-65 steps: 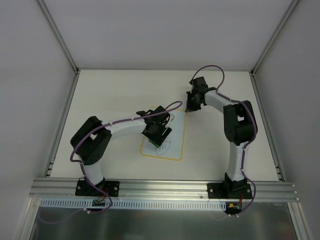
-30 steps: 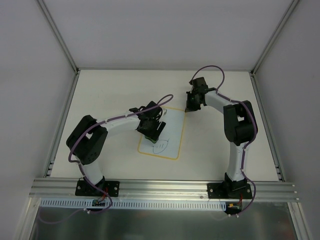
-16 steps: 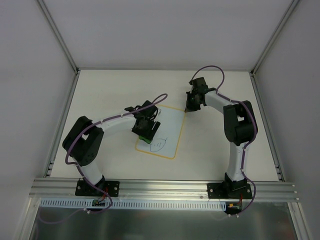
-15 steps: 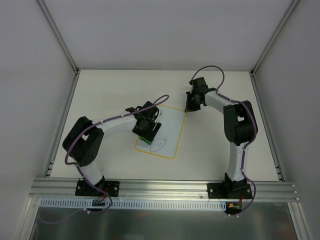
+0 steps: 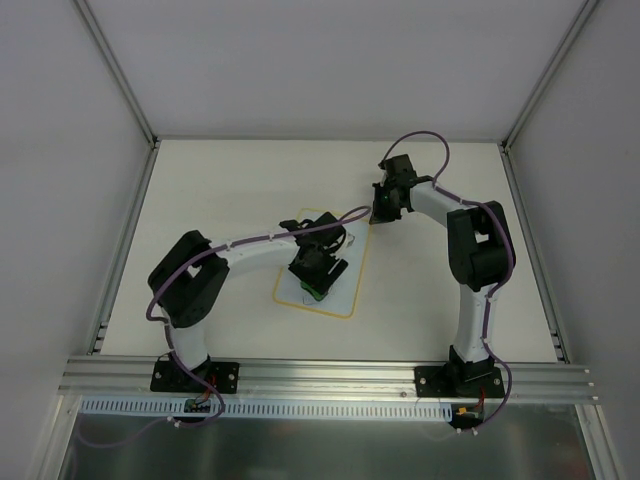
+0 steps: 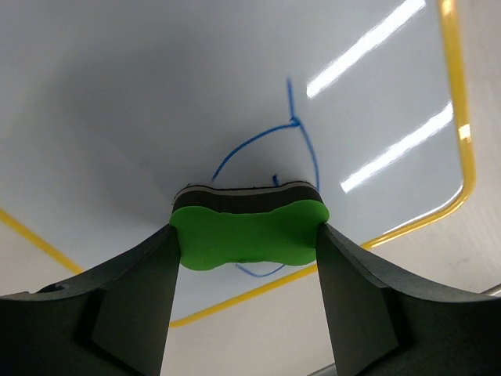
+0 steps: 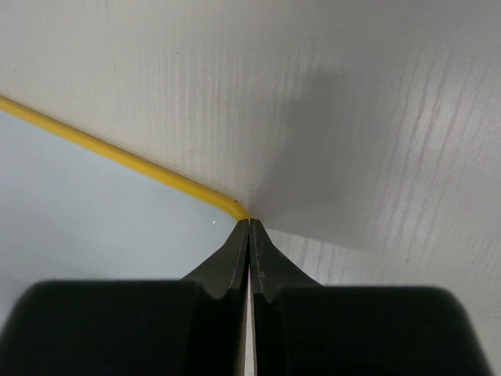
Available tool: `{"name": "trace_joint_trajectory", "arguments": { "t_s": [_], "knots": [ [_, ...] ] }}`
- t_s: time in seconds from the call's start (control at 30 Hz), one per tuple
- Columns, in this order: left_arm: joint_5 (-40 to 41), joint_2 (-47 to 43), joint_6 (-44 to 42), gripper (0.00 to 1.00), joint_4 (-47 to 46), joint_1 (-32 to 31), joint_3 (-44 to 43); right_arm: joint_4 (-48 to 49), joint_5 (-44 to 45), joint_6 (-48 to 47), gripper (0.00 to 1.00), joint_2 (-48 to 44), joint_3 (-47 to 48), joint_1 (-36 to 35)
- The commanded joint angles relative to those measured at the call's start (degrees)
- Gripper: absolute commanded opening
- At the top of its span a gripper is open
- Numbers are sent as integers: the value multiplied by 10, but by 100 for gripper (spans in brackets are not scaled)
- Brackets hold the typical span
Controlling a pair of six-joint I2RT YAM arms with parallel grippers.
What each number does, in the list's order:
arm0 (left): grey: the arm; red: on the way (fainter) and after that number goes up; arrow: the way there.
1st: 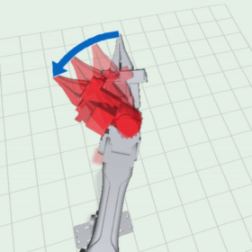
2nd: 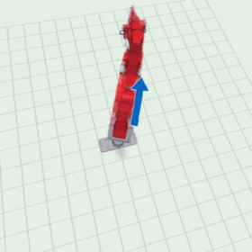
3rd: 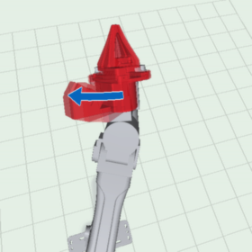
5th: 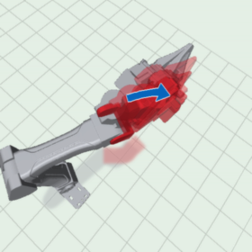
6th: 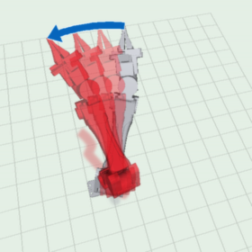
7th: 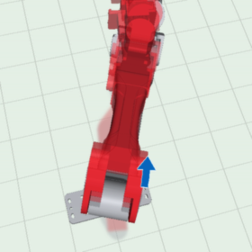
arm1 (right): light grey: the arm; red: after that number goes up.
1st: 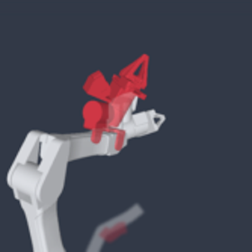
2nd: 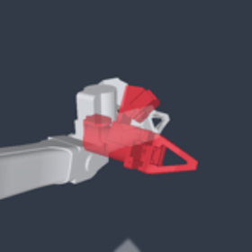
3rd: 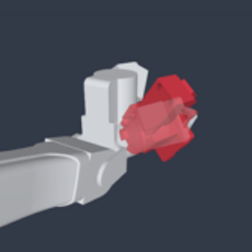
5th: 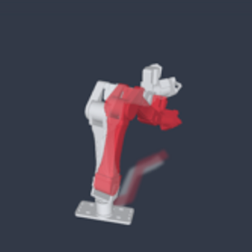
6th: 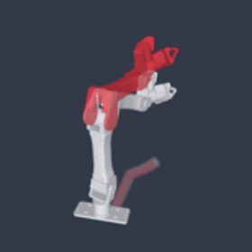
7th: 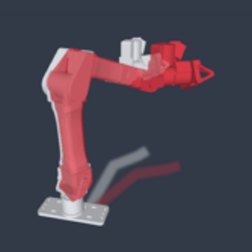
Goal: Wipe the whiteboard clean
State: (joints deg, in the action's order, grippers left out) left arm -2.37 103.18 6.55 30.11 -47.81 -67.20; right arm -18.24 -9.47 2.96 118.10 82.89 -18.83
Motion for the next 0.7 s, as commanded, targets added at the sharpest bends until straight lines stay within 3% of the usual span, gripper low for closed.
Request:
{"name": "trace_joint_trajectory", "arguments": {
  "t_s": [0.0, 0.27, 0.67],
  "knots": [
    [-12, 58, -7, 21, -9, -23, -50, -12, 7, -1, 0, -16, -13, 3],
    [-11, 113, -19, 21, -8, -24, -152, -12, 8, 0, 0, -21, -17, 4],
    [54, 153, 0, 20, -7, 1, -186, -13, 6, 3, 0, -16, -18, 3]
  ]
}}
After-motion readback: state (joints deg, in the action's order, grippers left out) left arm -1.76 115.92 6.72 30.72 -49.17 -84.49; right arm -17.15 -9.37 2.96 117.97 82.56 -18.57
